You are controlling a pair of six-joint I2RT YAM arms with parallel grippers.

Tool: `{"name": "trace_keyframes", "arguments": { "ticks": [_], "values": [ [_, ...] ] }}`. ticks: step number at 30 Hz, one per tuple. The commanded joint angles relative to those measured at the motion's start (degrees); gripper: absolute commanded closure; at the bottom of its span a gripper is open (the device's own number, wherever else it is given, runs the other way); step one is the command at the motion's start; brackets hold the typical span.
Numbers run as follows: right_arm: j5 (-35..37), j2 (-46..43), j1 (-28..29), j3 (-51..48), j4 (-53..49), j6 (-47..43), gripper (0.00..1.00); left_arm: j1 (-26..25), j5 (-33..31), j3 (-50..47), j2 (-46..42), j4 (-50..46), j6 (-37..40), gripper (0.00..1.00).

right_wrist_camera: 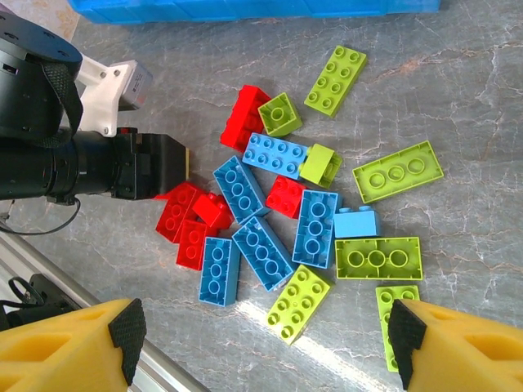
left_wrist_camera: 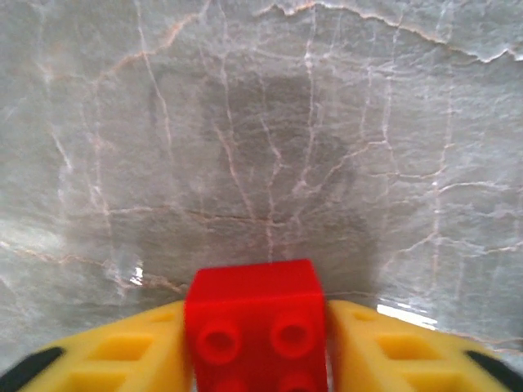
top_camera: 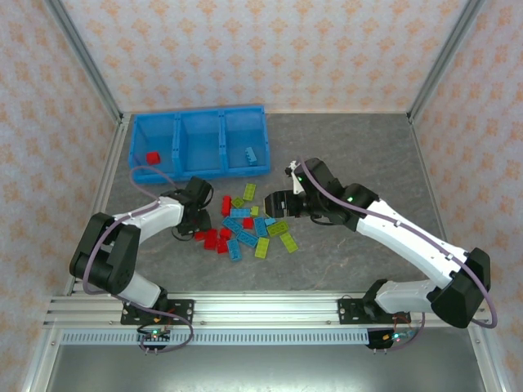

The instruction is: Sort the legos into containers by color

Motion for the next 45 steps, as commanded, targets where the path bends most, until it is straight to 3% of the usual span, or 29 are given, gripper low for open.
{"name": "trace_keyframes", "arguments": {
  "ticks": [1, 4, 7, 11, 14, 18, 24, 27, 29, 34, 39, 42, 45],
  "values": [
    [1.0, 0.5, 0.5, 2.4, -1.3, 1.2, 0.20, 0.8, 0.0, -1.2, -1.0, 1.8, -0.4, 0.69],
    [1.5, 0.1, 0.9, 2.9, -1.3, 1.6, 0.20, 0.8, -0.2, 0.4, -7.7, -0.1, -1.0, 0.77],
    [3.1, -0.7, 1.0, 2.6, -0.8, 2.5, 0.20, 1.1, -8.0, 4.5, -15.5, -3.9, -1.2, 0.78],
    [4.6, -1.7, 1.0, 1.2, 0.9, 3.2, 0.19, 7.3, -15.6, 12.7, -17.5, -4.2, -0.2, 0.78],
    [5.1, -1.8, 1.0, 0.5, 1.4, 3.6, 0.19, 14.7, -16.0, 19.2, -11.3, -1.6, 0.3, 0.78],
    [5.6, -2.1, 1.0, -0.1, 0.7, 3.6, 0.19, 21.8, -12.2, 33.1, 4.1, -2.6, 0.3, 0.80],
    [6.7, -4.9, 1.0, -1.4, -1.1, 3.8, 0.19, 25.2, -9.8, 53.7, 21.2, -9.4, 2.9, 0.76],
    [7.9, -7.0, 1.0, -2.3, -1.7, 4.1, 0.19, 26.5, -8.2, 60.7, 27.4, -12.9, 3.0, 0.68],
    [8.5, -8.1, 1.0, -2.8, -1.6, 4.4, 0.19, 26.7, -6.8, 63.7, 29.1, -14.5, 3.3, 0.56],
    [9.7, -7.7, 1.1, -3.0, -0.8, 5.3, 0.18, 26.8, -4.0, 60.2, 23.9, -13.7, 1.7, 0.48],
    [13.2, -2.6, 1.4, -1.2, 0.3, 7.5, 0.20, 25.5, 1.3, 45.7, 7.4, -8.8, -3.1, 0.48],
    [13.8, 4.0, 1.5, 1.4, 0.5, 6.6, 0.20, 20.3, 2.1, 36.1, -4.8, -7.7, -1.8, 0.49],
    [12.4, 12.3, 1.5, 5.0, 2.1, 5.3, 0.20, 11.3, 1.2, 29.7, -15.0, -9.1, 1.0, 0.50]
  ]
}}
